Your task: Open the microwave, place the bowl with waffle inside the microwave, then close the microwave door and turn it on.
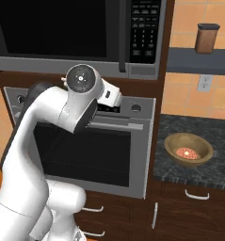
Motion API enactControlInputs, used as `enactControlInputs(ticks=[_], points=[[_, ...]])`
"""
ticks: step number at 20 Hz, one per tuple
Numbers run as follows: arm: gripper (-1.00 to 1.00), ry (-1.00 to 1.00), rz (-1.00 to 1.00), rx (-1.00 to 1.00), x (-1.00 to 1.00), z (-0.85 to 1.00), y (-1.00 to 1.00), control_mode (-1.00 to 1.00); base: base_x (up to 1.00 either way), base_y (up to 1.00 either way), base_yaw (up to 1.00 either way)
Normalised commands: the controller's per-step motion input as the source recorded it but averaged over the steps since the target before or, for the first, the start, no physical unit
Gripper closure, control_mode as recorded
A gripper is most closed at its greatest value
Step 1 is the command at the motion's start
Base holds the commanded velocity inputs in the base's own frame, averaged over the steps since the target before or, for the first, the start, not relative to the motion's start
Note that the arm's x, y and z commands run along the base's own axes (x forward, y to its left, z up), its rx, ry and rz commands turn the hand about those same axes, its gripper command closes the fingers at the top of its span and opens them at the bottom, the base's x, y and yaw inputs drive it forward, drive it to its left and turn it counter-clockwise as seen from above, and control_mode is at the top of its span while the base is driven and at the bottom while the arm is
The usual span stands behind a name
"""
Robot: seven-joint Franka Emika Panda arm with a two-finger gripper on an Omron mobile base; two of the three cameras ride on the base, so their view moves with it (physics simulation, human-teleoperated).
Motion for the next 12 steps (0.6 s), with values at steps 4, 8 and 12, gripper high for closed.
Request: enactControlInputs(ticks=[4, 8, 12], points=[[-1.00, -0.06, 0.00, -0.08, 0.30, 0.84, -0.42, -1.00, 0.00, 0.00, 0.00], [-1.00, -0.01, 0.00, -0.02, 0.21, 0.51, -0.62, -1.00, 0.00, 0.00, 0.00], [-1.00, 0.01, 0.00, 0.00, 0.28, 0.15, -0.32, -1.00, 0.00, 0.00, 0.00]])
